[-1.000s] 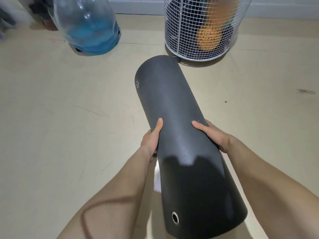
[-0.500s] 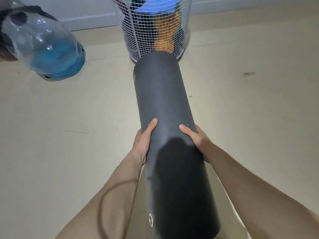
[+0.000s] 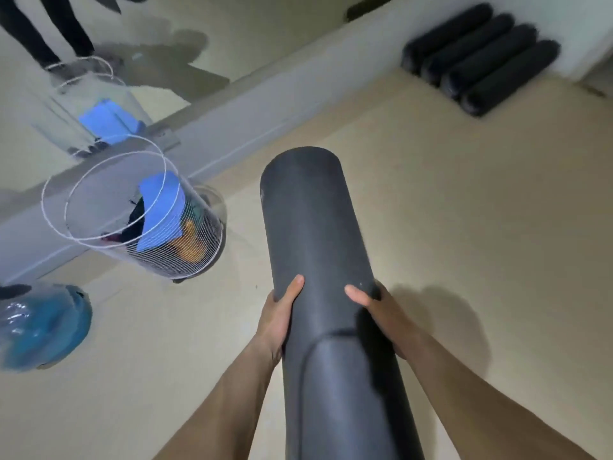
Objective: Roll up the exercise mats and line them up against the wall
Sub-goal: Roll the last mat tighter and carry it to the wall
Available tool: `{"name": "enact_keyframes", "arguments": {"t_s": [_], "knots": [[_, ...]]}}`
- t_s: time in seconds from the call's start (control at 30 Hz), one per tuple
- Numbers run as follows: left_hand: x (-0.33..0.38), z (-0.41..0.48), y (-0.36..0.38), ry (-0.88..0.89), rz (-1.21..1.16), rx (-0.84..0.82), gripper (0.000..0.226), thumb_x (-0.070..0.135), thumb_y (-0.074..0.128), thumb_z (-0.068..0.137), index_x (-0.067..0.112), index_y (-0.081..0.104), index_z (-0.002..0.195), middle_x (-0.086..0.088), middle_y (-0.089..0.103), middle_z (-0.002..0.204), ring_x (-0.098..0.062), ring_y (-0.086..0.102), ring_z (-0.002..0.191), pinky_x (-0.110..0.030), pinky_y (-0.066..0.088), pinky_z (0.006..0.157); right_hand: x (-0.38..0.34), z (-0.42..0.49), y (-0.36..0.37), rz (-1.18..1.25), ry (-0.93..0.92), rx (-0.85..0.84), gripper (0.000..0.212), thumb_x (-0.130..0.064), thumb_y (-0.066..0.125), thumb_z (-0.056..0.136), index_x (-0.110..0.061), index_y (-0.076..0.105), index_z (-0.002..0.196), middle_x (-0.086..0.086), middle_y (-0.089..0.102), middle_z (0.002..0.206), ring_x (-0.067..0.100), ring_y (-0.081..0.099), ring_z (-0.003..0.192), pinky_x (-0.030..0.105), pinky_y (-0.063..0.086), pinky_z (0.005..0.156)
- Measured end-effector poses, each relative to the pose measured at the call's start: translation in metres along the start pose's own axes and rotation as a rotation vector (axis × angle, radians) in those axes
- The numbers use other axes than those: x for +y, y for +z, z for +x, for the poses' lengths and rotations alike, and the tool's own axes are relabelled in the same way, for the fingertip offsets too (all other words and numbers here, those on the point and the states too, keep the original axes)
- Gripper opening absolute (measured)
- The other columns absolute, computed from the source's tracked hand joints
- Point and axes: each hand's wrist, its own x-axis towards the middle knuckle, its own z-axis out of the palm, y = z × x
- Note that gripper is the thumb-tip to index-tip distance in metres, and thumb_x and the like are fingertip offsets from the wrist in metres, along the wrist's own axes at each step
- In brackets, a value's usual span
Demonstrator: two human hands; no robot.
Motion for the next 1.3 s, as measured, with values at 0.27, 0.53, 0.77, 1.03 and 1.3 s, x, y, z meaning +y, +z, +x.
{"name": "enact_keyframes", "arguments": {"t_s": [0.27,0.53,0.77,1.03,1.3], "knots": [[0.174,0.002,0.166,0.023,0.170,-0.169,0.067,0.064,0.075,0.083,0.022,0.063,0.134,0.002,0.077,0.118,-0.019,0.076,0.105,-0.035,0.058,0.089,-0.171,-0.024,-0.126,0.178,-0.066,0.123,0.079,-0.064,0.084,0.064,-0.035,0.061,0.134,-0.015,0.073,0.124,0.012,0.070,0.113,0.036,0.052,0.103],[0.305,0.120,0.296,0.074,0.304,-0.300,0.097,0.080,0.082,0.061,0.024,0.061,0.137,0.004,0.075,0.123,-0.020,0.074,0.109,-0.043,0.057,0.099,-0.286,0.065,-0.226,0.278,-0.116,0.314,0.079,-0.064,0.085,0.068,-0.032,0.058,0.135,-0.009,0.072,0.123,0.012,0.073,0.105,0.036,0.059,0.093],[0.373,0.217,0.441,0.040,0.409,-0.404,0.094,0.080,0.081,0.063,0.025,0.061,0.137,0.003,0.076,0.122,-0.021,0.074,0.109,-0.045,0.056,0.101,-0.349,0.140,-0.346,0.382,-0.146,0.468,0.063,-0.054,0.085,0.075,-0.030,0.062,0.129,-0.009,0.074,0.120,0.011,0.073,0.105,0.032,0.057,0.091],[0.421,0.339,0.591,-0.009,0.455,-0.366,0.101,0.084,0.078,0.059,0.026,0.058,0.139,0.004,0.072,0.127,-0.021,0.070,0.114,-0.046,0.053,0.107,-0.400,0.256,-0.482,0.443,-0.115,0.518,0.061,-0.043,0.083,0.083,-0.029,0.058,0.137,-0.010,0.071,0.126,0.012,0.071,0.110,0.031,0.055,0.096],[0.481,0.495,0.630,-0.088,0.461,-0.273,0.101,0.080,0.080,0.052,0.024,0.061,0.134,0.002,0.076,0.118,-0.021,0.073,0.109,-0.045,0.055,0.103,-0.449,0.419,-0.530,0.378,-0.007,0.487,0.082,-0.066,0.087,0.062,-0.037,0.057,0.132,-0.014,0.071,0.120,0.012,0.070,0.107,0.040,0.056,0.100]]}}
